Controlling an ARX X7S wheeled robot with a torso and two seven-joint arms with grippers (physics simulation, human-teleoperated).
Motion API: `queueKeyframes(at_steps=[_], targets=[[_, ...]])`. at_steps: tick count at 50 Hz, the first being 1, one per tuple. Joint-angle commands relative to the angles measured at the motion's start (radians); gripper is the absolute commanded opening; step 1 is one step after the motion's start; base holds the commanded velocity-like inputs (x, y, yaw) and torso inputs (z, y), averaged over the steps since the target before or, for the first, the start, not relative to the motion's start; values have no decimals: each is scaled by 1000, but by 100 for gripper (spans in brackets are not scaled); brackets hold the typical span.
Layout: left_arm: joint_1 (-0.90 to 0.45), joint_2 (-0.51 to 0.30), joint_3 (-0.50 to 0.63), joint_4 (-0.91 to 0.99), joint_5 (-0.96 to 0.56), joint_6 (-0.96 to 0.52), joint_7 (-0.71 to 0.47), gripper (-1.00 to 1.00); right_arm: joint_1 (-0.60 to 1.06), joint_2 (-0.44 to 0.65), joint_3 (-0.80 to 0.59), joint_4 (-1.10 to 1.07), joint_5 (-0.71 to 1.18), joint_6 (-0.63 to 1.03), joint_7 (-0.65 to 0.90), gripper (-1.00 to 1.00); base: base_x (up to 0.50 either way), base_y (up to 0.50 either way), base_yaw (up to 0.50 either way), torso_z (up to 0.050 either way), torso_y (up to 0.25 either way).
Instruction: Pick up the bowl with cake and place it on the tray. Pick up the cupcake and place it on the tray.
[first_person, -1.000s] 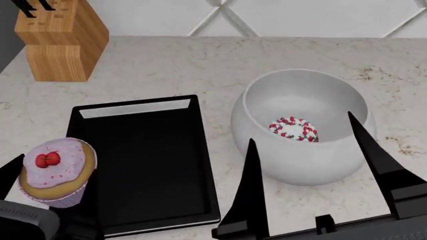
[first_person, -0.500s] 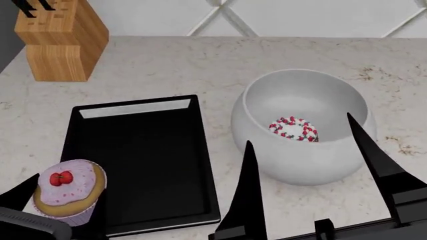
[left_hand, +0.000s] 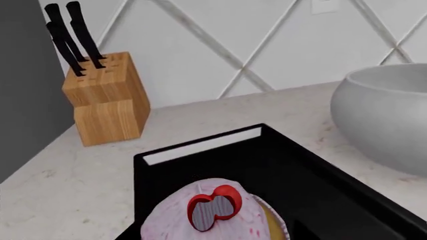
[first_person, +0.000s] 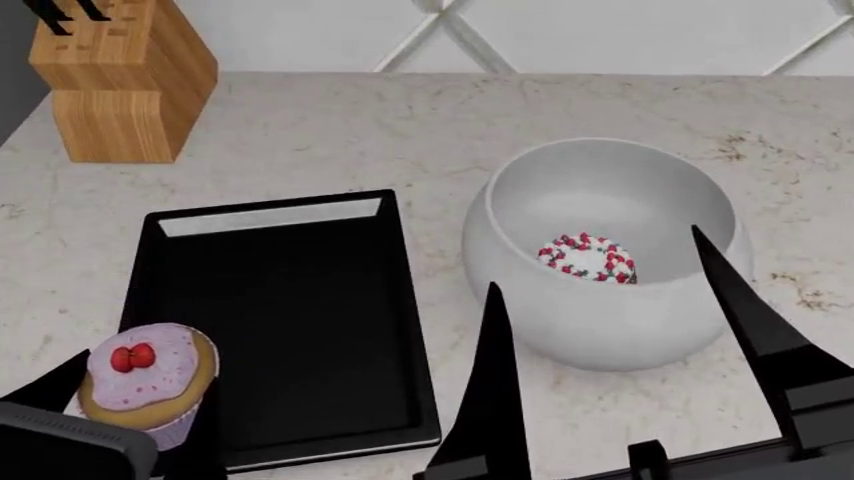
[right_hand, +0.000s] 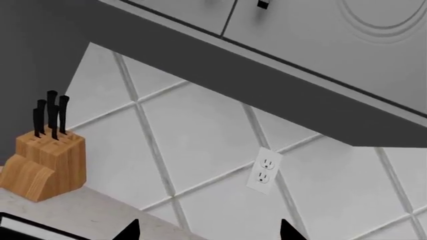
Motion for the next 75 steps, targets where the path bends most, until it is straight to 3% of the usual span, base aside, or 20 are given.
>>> queueKeyframes(at_steps=[1, 15, 16, 36, 43, 49, 52, 55, 60, 68, 75], targets=[[-5, 9, -5, -30, -26, 23, -17, -100, 35, 11, -52, 0, -1, -23, 15, 100, 0, 0, 0, 0, 0], [-3, 11, -13, -25, -49, 19, -18, -100, 78, 20, -110, -1, -1, -46, 32, 100, 0, 0, 0, 0, 0], [-2, 10, -11, -26, -45, 20, -19, 100, 80, 20, -115, 0, -1, -47, 34, 100, 0, 0, 0, 0, 0], [-26, -2, -44, 64, -107, -30, -52, 100, 129, 22, -168, 4, 4, -63, 47, 100, 0, 0, 0, 0, 0], [-118, -17, -225, 275, -533, -202, -207, 100, 156, 18, -168, 11, 25, -64, 46, 100, 0, 0, 0, 0, 0], [-291, -72, -325, 343, -868, -214, -415, 100, 188, 20, -151, 36, 81, -58, 43, 100, 0, 0, 0, 0, 0], [-382, -110, -359, 352, -954, -198, -497, 100, 224, 21, -138, 43, 135, -30, 34, 100, 0, 0, 0, 0, 0], [-458, -154, -402, 318, -928, -199, -542, 100, 284, 40, -100, 80, 298, -54, -38, 100, 0, 0, 0, 0, 0], [-470, -198, -451, 263, -790, -197, -520, 100, 379, 56, -41, 151, 503, -71, -150, 100, 0, 0, 0, 0, 0], [-391, -166, -436, 223, -624, -146, -434, 100, 462, 12, 6, 348, 705, -63, -234, 100, 0, 0, 0, 0, 0], [-365, -140, -409, 198, -526, -107, -399, 100, 533, -109, -12, 723, 873, 39, -260, 100, 0, 0, 0, 0, 0]])
